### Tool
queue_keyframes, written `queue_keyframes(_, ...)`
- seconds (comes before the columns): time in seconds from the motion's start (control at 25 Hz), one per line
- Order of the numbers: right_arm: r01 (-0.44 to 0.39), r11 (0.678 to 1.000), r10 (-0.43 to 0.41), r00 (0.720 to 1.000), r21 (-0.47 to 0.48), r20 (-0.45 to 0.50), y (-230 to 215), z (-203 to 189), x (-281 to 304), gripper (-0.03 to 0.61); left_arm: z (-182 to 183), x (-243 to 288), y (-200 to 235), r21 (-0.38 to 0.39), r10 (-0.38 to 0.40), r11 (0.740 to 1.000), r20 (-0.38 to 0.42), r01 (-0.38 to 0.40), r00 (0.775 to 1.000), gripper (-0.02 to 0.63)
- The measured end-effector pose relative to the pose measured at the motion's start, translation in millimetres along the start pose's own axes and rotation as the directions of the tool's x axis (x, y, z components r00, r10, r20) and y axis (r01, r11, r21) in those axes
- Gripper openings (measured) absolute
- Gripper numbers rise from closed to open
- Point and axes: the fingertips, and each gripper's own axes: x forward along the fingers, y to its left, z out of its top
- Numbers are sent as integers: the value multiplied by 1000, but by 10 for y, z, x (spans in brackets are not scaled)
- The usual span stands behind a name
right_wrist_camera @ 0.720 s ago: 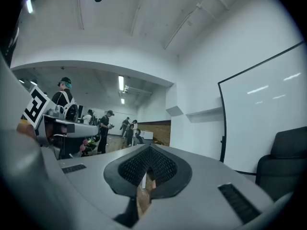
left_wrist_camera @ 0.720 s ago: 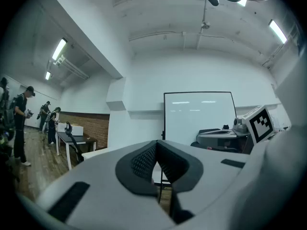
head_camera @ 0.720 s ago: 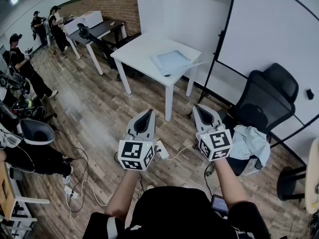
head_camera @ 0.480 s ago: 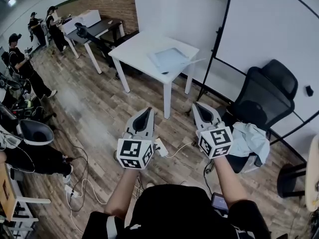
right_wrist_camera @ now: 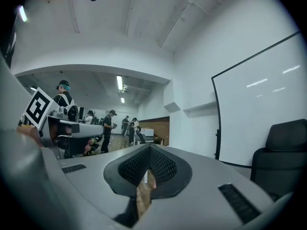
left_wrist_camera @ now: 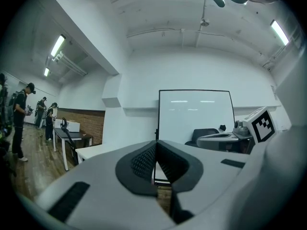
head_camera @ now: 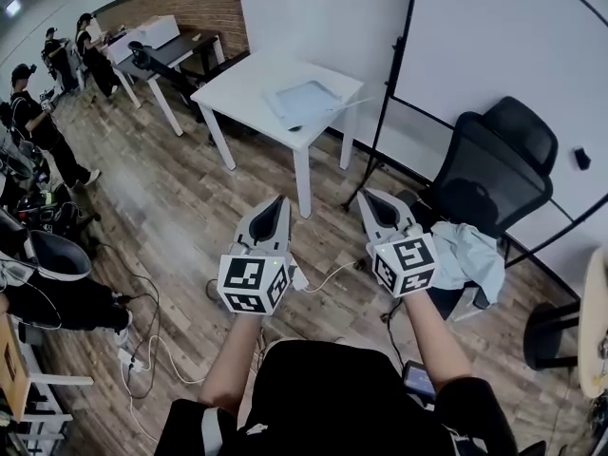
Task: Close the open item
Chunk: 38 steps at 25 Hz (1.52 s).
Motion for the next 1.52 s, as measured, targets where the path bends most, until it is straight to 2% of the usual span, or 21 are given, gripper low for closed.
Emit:
queue_keyframes(0.36, -11, 999, 12, 1000, 42, -9, -303, -248, -204, 38, -231, 50, -437, 9, -3, 1000, -52, 3, 999, 11)
queue_keyframes(0.72, -31, 996, 32, 999, 87, -9, -406, -295, 130, 38, -244, 288, -207, 1, 11, 1000, -58, -11, 998, 11)
queue_keyframes(1.2, -30, 996, 34, 999, 84, -42, -556, -300, 1378, 38, -341, 1071, 822, -55, 11, 998, -52, -14, 999, 11)
queue_keyframes(1.52, -16, 996, 20, 999, 83, -41, -578, -118, 2363, 38, -272, 1644, 1623, -78, -26, 997, -62, 21, 998, 11)
